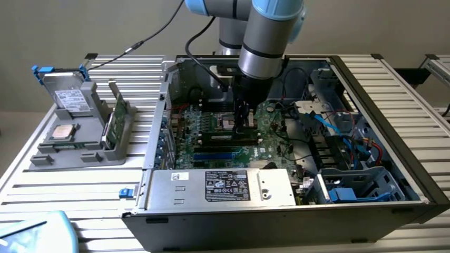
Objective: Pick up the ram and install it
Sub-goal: 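Insert the ram into the slot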
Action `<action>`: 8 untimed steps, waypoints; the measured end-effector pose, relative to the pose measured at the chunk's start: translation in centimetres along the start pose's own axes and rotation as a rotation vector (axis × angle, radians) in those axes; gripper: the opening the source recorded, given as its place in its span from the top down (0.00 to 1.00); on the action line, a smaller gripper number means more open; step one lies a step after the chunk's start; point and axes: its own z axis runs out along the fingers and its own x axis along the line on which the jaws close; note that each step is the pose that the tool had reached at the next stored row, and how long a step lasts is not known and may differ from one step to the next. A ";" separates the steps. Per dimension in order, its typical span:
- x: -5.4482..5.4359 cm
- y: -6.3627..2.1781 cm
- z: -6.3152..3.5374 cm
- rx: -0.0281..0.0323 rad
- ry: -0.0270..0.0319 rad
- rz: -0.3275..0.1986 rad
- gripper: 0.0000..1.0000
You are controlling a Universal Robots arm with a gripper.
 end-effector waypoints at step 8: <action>0.3 0.02 0.02 -0.0005 -0.0013 0.008 0.86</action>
